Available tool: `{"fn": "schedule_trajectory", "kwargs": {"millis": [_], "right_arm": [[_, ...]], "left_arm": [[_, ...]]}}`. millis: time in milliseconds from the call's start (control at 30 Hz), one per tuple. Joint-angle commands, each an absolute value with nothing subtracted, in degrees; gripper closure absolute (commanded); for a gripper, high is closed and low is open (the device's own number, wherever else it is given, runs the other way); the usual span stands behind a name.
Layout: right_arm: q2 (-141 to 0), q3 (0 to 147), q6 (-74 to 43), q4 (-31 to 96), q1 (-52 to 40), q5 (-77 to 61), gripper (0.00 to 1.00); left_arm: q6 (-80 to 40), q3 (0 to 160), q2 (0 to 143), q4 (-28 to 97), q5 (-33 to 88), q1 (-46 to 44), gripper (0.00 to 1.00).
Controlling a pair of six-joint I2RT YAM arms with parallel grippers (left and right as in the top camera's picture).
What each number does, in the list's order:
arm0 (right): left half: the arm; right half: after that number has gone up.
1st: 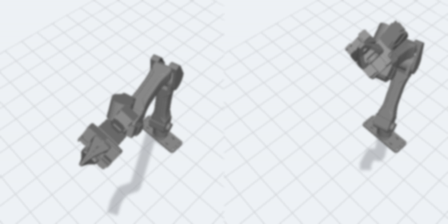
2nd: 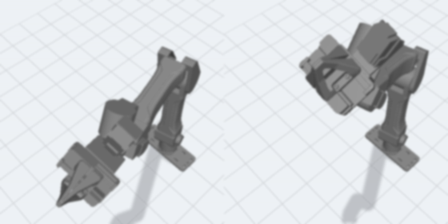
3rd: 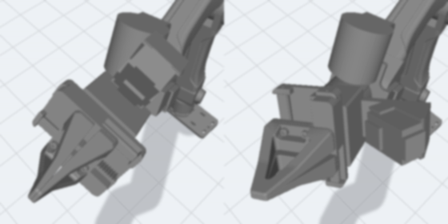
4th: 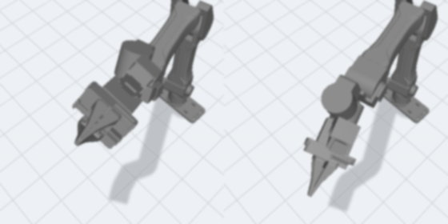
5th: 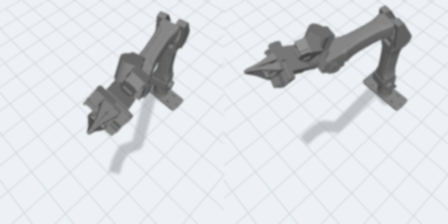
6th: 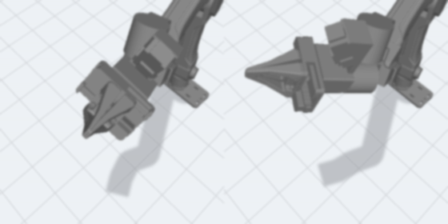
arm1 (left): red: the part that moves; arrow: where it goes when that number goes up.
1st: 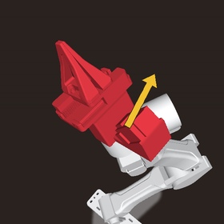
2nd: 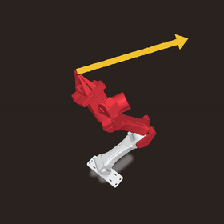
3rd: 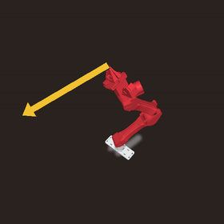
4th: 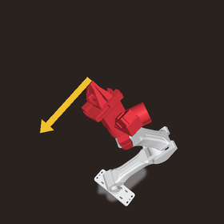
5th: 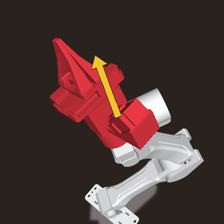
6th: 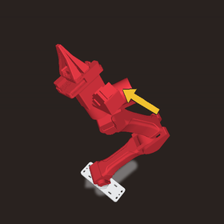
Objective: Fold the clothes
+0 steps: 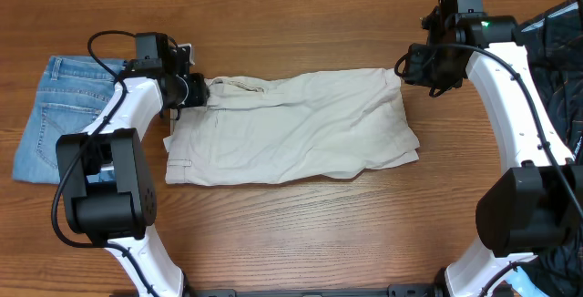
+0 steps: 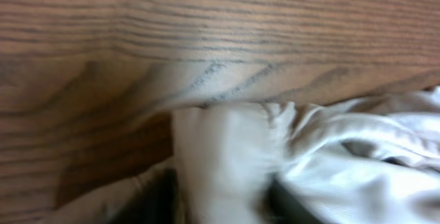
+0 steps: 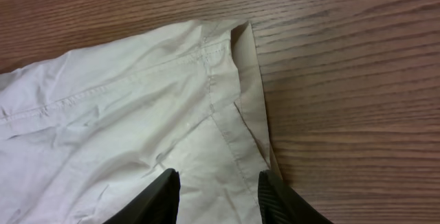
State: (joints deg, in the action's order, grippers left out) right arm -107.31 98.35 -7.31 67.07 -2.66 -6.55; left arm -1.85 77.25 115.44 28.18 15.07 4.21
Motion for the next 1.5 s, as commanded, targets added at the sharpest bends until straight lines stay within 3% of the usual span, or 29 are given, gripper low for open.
{"fn": "schedule_trajectory", "kwargs": {"millis": [0, 200, 467, 767, 1100, 1233, 1400, 1467], "right_arm": [[-107.04, 98.63, -7.55, 66.74, -2.5, -6.09, 0.59], [-107.04, 98.63, -7.53, 66.76, -2.5, -6.09, 0.59], [-107.04, 98.63, -7.53, 66.76, -2.5, -6.09, 0.59], [-107.07, 98.63, -7.49, 67.18, -2.52, -6.31, 0.59], [-111.22, 97.17, -0.99, 68.51, -2.61, -14.31, 0.6], [-114.15, 94.89, -0.78, 68.71, -2.76, -17.56, 0.63], [-116.42, 91.39, 0.25, 68.34, -4.25, -19.2, 0.59], [-116.77, 90.02, 0.23, 67.77, -4.64, -19.2, 0.56]], "left_arm": [[-1.56, 77.91, 115.9, 30.2, 16.58, 4.01, 0.93], [-10.48, 79.88, 109.75, 38.76, 15.14, 5.76, 0.96], [-27.59, 80.25, 103.39, 51.44, 0.21, 7.9, 0.96], [-31.64, 80.12, 103.46, 60.47, -4.08, 7.92, 0.96], [-32.62, 80.09, 103.46, 60.69, -8.93, 7.92, 0.94], [-32.62, 79.7, 103.48, 60.82, -11.38, 7.92, 0.73], [-32.62, 79.66, 103.48, 60.84, -11.0, 7.9, 0.72], [-32.62, 79.66, 103.48, 60.86, -10.9, 7.92, 0.64]]}}
